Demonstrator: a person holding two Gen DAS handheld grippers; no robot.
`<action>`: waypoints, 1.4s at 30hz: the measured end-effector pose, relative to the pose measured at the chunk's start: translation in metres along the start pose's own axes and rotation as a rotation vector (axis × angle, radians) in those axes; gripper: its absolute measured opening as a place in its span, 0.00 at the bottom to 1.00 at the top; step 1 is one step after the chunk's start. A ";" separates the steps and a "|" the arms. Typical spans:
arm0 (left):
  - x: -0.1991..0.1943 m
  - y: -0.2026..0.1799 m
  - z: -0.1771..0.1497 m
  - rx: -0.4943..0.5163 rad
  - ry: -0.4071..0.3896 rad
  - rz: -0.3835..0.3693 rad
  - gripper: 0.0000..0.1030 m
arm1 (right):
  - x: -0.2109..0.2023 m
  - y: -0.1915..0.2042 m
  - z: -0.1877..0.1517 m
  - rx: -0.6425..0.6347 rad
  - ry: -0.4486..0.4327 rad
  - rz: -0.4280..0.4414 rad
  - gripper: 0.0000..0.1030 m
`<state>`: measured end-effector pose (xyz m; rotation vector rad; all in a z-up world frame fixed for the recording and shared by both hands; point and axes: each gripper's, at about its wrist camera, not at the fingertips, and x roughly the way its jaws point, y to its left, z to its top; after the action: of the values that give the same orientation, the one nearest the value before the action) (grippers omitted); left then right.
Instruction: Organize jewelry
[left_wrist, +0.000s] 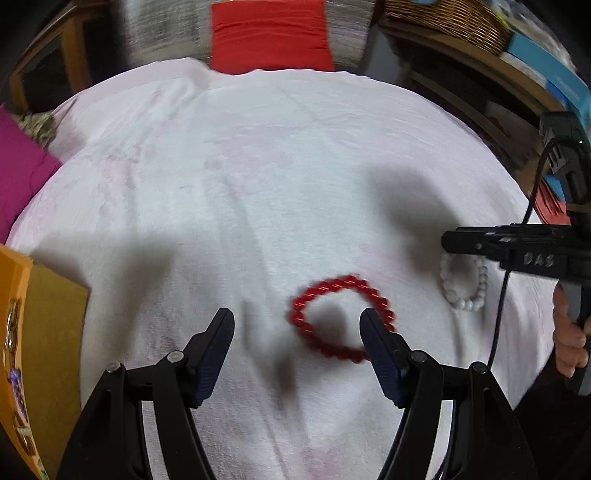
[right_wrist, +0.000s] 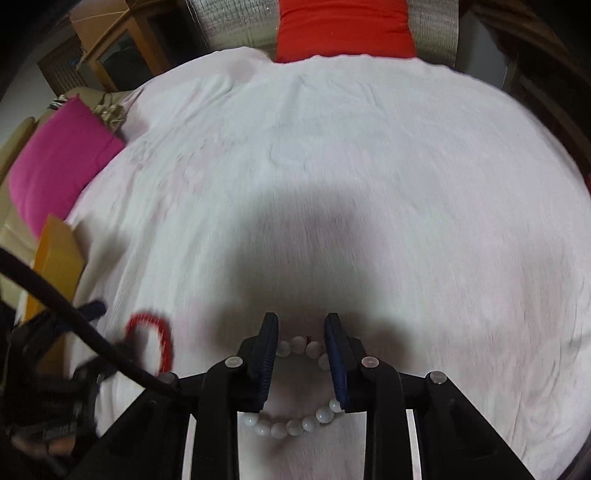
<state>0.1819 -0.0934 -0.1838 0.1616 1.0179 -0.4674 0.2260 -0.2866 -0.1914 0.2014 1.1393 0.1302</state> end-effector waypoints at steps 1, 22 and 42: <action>0.003 0.000 0.001 0.014 0.001 -0.003 0.69 | -0.006 -0.007 -0.005 0.023 -0.005 0.021 0.29; -0.005 0.011 -0.005 0.046 0.006 0.028 0.70 | -0.015 0.004 -0.058 -0.098 -0.052 -0.003 0.79; 0.012 -0.020 0.004 0.089 0.022 -0.014 0.70 | -0.015 -0.022 -0.045 0.005 -0.119 -0.056 0.20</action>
<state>0.1812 -0.1157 -0.1901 0.2394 1.0212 -0.5250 0.1788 -0.3069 -0.2012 0.1796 1.0256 0.0649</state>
